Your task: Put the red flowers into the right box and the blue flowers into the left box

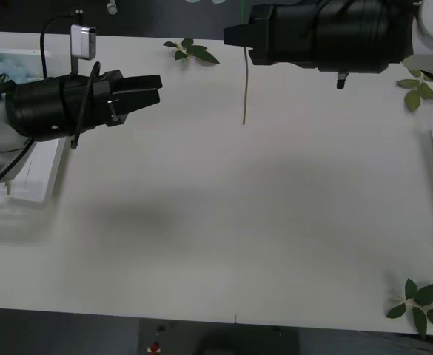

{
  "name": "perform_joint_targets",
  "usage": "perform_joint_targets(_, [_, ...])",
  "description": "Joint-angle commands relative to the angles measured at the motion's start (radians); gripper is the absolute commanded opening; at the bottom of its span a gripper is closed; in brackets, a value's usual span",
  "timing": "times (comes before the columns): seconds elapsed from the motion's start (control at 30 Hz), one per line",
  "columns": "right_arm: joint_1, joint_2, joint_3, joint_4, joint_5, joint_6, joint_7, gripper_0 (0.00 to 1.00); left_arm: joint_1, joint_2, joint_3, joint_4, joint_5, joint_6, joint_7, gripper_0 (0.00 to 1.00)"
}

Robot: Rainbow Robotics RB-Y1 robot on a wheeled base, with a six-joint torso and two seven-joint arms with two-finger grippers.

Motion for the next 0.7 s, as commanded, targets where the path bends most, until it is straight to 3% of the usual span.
perform_joint_targets(0.03, [-0.037, 0.062, -0.013, 0.029, 0.067, -0.008, -0.085, 0.00, -0.058, -0.041, -0.013, -0.018, 0.007, -0.039, -0.015, 1.00])
perform_joint_targets(0.7, [-0.077, 0.282, -0.013, 0.168, 0.375, -0.009, -0.348, 0.00, -0.095, -0.070, -0.148, -0.024, 0.016, -0.153, -0.015, 1.00])
